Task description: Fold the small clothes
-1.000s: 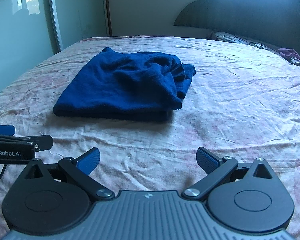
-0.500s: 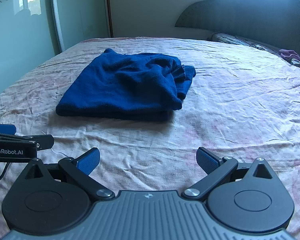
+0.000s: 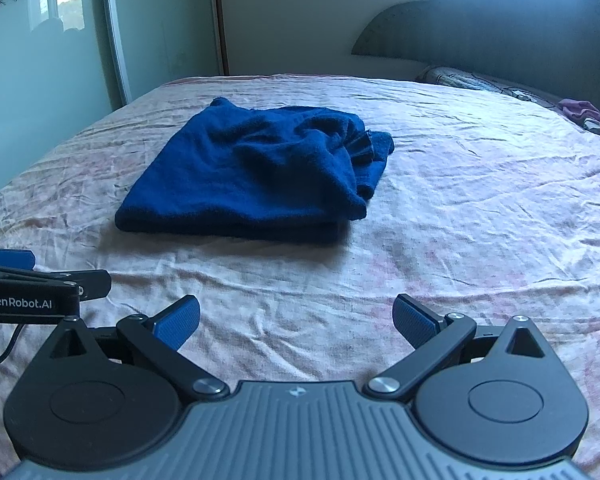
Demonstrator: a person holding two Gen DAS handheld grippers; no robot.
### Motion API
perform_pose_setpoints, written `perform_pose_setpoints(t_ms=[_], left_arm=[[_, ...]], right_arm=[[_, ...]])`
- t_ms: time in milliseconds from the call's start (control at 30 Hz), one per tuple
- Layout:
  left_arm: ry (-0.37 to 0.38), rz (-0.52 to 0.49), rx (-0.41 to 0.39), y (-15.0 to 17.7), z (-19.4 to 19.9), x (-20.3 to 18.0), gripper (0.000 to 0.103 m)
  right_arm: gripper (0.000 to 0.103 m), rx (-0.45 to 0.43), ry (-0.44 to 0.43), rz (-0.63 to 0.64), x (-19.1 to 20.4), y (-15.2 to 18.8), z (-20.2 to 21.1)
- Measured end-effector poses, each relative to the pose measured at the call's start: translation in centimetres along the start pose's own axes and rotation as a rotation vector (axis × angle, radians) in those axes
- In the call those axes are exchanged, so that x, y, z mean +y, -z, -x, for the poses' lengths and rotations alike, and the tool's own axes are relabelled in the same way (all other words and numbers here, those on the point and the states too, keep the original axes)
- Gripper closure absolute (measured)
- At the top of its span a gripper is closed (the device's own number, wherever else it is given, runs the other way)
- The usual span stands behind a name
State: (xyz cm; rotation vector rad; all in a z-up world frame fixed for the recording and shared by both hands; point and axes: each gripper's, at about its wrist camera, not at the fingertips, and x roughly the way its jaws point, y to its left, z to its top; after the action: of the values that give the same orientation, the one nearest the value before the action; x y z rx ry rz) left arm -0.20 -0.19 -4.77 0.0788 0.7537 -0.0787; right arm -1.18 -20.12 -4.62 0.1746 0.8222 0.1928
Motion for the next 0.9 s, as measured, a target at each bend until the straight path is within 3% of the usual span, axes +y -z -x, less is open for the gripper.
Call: perform_pose_setpoints(t_ms=[900], left_arm=[[-0.01,0.004,0.004,0.02,-0.1,0.16,0.001]], right_arm=[[0.0,0.005,-0.004,0.0,0.04,0.18,-0.12]])
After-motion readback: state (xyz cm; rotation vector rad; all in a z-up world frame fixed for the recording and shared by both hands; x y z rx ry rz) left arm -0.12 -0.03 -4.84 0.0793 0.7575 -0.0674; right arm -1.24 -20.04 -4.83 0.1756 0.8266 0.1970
